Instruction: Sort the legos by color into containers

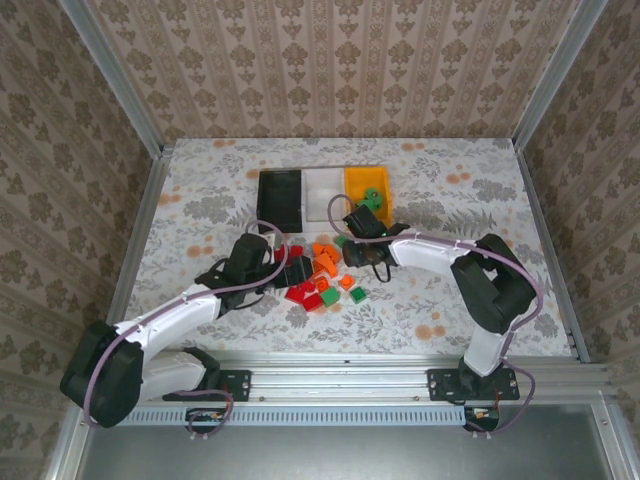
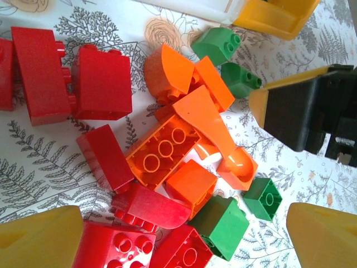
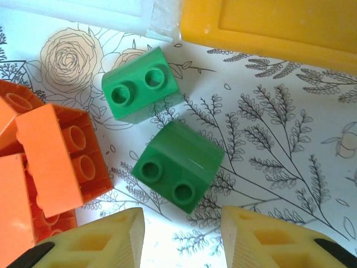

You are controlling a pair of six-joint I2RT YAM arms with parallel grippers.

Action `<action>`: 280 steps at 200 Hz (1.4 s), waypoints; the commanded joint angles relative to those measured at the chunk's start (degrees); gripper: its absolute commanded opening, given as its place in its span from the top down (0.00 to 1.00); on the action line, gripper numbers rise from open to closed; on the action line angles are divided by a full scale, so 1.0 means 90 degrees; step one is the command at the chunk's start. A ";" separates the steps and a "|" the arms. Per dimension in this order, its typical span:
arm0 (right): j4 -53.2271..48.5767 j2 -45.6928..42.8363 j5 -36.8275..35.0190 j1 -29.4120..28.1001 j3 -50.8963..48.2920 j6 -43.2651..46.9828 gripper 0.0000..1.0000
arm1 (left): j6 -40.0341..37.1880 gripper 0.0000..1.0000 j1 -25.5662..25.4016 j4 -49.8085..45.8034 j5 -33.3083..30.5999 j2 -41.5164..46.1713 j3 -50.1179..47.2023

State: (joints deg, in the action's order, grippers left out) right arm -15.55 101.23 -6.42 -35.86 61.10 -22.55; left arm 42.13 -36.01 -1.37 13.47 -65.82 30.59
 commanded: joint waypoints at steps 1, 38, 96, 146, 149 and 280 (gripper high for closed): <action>-0.0054 -0.0435 -0.0082 0.0043 -0.0035 -0.0021 0.59 | -0.0187 0.04 0.0007 -0.0175 -0.0013 0.0047 0.0200; -0.0382 -0.0012 0.0378 0.0166 0.0509 0.0338 0.48 | -0.0218 0.04 0.0017 -0.0221 -0.0047 0.0058 0.0234; -0.0831 0.0374 0.0478 0.0185 0.0751 0.0972 0.43 | -0.0218 0.04 0.0017 -0.0298 -0.0061 0.0281 0.0110; -0.0886 0.0684 0.0195 0.0244 0.0921 0.0969 0.44 | -0.0230 0.04 0.0017 -0.0297 0.0007 0.0195 0.0212; -0.0900 0.0709 0.0196 0.0244 0.0946 0.0979 0.44 | -0.0233 0.04 0.0017 -0.0297 0.0007 0.0195 0.0214; -0.0645 0.1268 -0.0281 0.0398 0.1295 0.1404 0.54 | -0.0335 0.04 0.0065 -0.0566 -0.0091 0.0341 0.0276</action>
State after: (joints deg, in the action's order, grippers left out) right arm -21.93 112.68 -7.44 -33.12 73.47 -10.46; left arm 40.47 -35.92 -4.80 13.43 -63.94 31.44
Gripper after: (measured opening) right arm 0.490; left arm 0.964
